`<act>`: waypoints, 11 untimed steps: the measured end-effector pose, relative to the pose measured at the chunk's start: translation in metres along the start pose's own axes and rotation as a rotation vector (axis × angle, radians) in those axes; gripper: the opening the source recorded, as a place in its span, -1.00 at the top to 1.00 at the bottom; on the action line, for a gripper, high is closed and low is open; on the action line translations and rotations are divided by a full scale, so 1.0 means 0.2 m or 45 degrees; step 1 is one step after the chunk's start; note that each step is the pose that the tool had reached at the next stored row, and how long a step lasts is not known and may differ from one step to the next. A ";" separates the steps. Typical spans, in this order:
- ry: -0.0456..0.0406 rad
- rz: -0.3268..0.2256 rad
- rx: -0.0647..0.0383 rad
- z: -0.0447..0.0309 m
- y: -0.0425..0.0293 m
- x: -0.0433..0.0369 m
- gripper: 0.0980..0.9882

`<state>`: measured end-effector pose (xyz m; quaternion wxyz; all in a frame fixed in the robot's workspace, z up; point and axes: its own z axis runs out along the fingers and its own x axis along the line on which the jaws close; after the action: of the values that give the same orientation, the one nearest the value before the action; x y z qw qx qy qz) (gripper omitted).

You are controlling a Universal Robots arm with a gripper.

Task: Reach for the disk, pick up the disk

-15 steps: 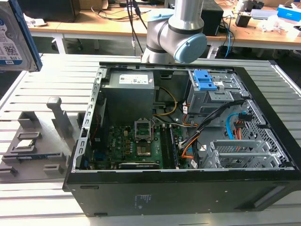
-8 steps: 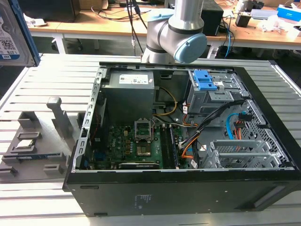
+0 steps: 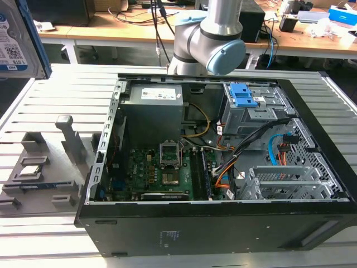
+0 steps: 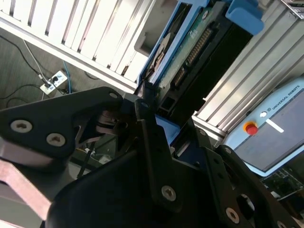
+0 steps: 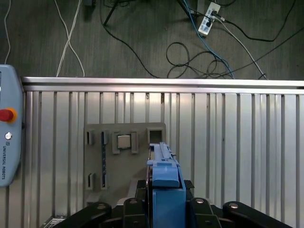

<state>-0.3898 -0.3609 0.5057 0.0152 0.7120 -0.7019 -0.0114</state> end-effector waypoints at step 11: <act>0.001 0.000 -0.001 -0.007 -0.208 0.001 0.40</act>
<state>-0.3482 -0.3605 0.5056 0.0158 0.7120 -0.7019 -0.0113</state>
